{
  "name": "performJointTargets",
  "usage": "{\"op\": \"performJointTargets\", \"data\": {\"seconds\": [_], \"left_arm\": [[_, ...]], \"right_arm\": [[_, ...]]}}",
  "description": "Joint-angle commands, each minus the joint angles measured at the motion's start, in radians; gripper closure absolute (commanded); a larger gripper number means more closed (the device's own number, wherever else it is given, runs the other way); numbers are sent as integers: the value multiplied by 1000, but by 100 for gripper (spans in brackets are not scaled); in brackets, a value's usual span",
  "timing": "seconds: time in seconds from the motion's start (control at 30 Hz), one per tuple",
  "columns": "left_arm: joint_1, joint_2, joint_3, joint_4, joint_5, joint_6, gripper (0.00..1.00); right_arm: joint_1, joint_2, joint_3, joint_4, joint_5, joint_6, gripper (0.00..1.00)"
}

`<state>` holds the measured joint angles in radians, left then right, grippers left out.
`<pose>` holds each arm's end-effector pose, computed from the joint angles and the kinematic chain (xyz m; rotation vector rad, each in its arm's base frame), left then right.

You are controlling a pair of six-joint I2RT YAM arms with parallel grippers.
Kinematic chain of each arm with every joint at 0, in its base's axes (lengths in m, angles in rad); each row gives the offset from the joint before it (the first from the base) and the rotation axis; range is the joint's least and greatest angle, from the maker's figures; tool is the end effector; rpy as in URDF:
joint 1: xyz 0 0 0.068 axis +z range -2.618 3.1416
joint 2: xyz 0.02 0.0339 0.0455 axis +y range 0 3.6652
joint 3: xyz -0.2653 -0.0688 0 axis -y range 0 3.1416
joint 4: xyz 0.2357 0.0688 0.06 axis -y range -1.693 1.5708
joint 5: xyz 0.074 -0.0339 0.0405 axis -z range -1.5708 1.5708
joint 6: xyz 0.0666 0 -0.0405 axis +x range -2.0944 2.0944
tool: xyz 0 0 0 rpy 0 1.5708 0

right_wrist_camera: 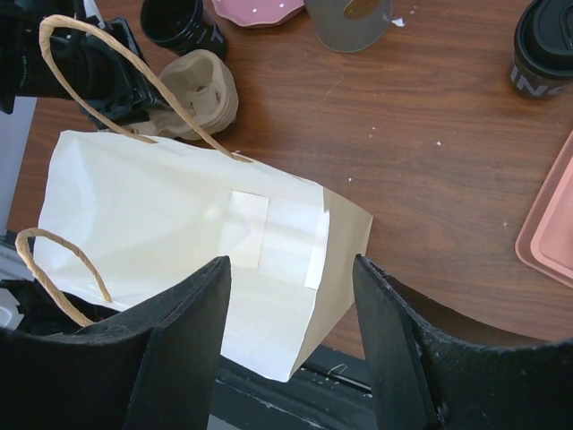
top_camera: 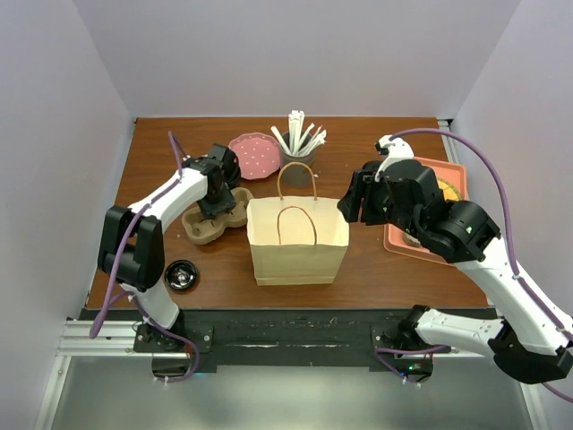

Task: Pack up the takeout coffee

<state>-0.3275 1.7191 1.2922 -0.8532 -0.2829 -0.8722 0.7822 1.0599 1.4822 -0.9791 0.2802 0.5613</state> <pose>0.3261 -0.0912 0.2007 -0.7928 2.6261 0.0957 0.1533 0.1264 0.4233 -0.0692 2.1436 0.5031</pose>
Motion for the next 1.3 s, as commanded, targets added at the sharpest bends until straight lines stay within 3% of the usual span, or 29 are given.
{"op": "performJointTargets", "data": {"seconds": [0.0, 0.13, 0.6, 0.77, 0.9, 1.03, 1.27], "left_arm": [[2, 16, 15, 8, -25, -4, 50], [2, 20, 22, -3, -32, -7, 57], [2, 14, 102, -76, -61, -5, 56], [2, 14, 81, -72, -62, 4, 50], [2, 7, 59, -61, -52, 4, 57], [2, 5, 68, -58, -53, 7, 47], [2, 13, 67, -52, -41, 18, 49]], "right_arm": [[-3, -11, 10, 26, 39, -24, 39], [-3, -8, 10, 26, 40, -35, 39], [-4, -11, 4, 34, 42, -44, 39], [-3, -14, 3, 36, 34, -41, 39], [-4, -18, 3, 36, 34, -40, 39], [-3, -21, 3, 36, 33, -34, 39], [-4, -31, -2, 31, 30, -20, 39]]}}
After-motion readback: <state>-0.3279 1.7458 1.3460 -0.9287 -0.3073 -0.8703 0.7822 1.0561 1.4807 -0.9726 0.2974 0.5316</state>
